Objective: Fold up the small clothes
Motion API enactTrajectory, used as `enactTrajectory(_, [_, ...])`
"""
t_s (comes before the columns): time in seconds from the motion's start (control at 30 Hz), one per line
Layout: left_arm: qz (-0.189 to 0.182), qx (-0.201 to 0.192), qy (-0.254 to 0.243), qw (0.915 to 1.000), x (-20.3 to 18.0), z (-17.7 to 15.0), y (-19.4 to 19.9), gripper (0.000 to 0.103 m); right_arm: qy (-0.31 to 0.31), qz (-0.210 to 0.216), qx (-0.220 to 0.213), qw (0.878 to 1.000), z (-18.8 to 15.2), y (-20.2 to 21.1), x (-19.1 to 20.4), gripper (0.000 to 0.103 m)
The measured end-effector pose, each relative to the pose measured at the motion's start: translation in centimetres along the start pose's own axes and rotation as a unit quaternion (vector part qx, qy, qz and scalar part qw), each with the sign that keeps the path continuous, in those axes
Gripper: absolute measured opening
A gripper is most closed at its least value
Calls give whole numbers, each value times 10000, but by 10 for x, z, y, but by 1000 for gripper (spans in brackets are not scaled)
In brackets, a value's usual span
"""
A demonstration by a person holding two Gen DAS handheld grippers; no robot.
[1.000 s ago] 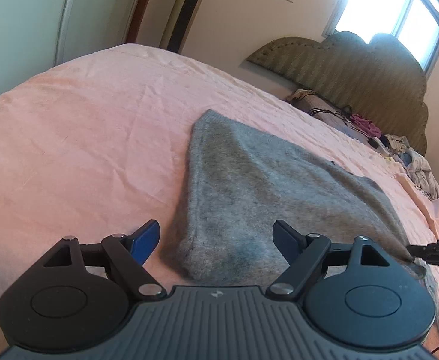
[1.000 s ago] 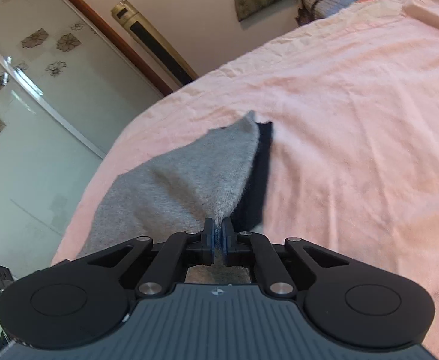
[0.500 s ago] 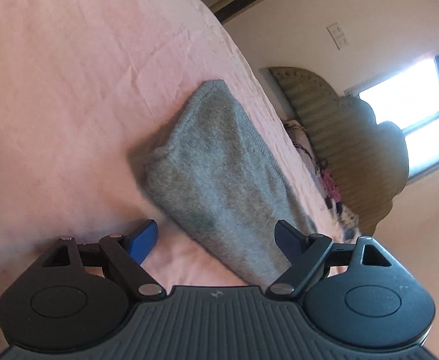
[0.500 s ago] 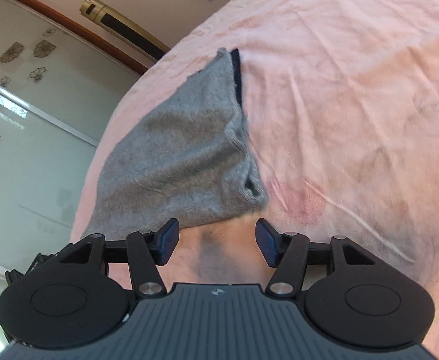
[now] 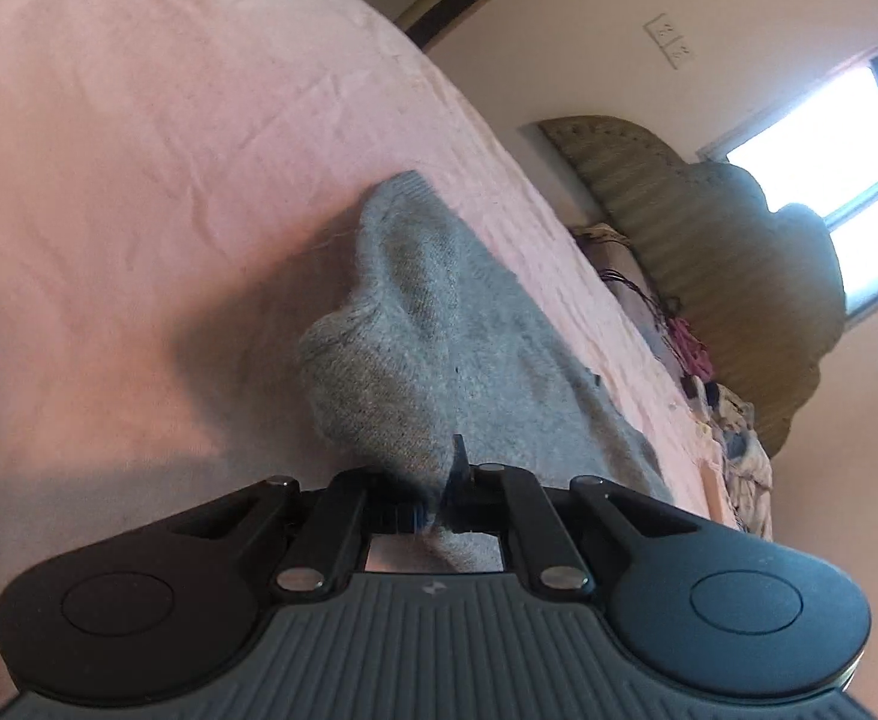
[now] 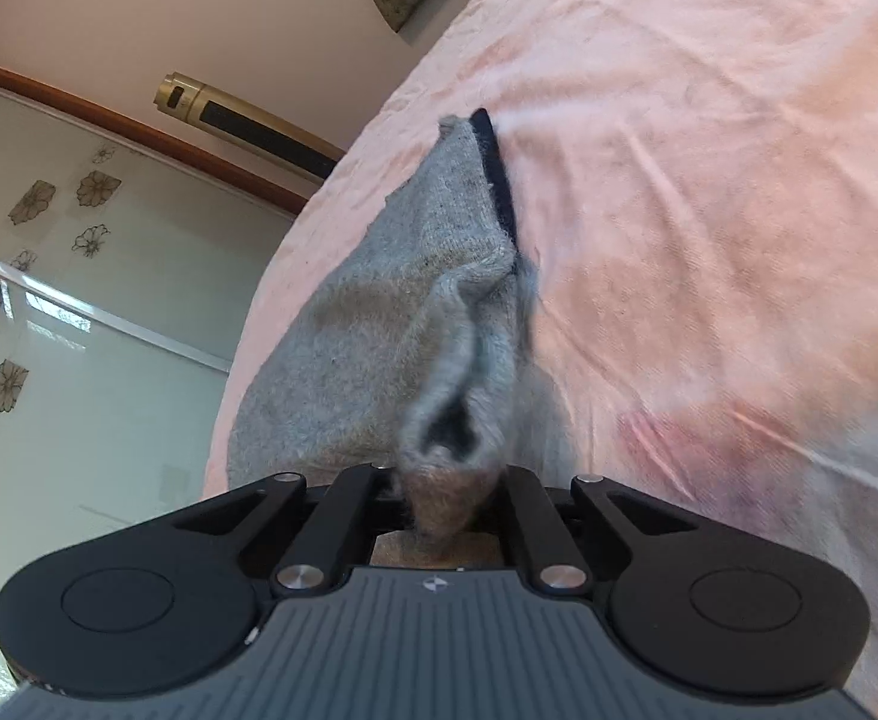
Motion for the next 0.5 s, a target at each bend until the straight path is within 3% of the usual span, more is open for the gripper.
enactTrajectory(0.13, [-21, 118, -257, 9996, 9, -11, 25, 5, 134, 72, 36, 9999, -9, 33, 5, 11])
enactTrajectory(0.23, [231, 257, -292, 9990, 26, -21, 26, 7, 63, -38, 79, 9999, -23, 52, -4, 11])
enactTrajectory(0.27, [349, 227, -205, 9989, 33, -22, 25, 7, -34, -81, 115, 9999, -28, 56, -10, 11])
enactTrajectory(0.3, [420, 190, -28, 9989, 42, -23, 25, 14, -105, -156, 182, 9997, -31, 57, -15, 14])
enactTrajectory(0.37, [275, 185, 334, 9989, 49, -24, 23, 19, -374, -262, 156, 9988, -37, 58, -26, 18])
enactTrajectory(0.47, [-40, 103, 529, 9985, 43, -24, 20, 56, -617, -99, -98, 9980, -32, 57, -27, 39])
enactTrajectory(0.5, [-168, 34, 578, 9982, 38, -25, 18, 76, -642, -45, -186, 9978, -31, 54, -24, 54])
Point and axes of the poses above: each gripper's, at about its wrist camera, not at the fingertips, and y roughly against the way its jaws point, x to its left, z to its top, the point moved 4 cm from there along -y, roughly the way its jaws point, and after that the axes turned 6 degrees about y, right-handed, at the moved point
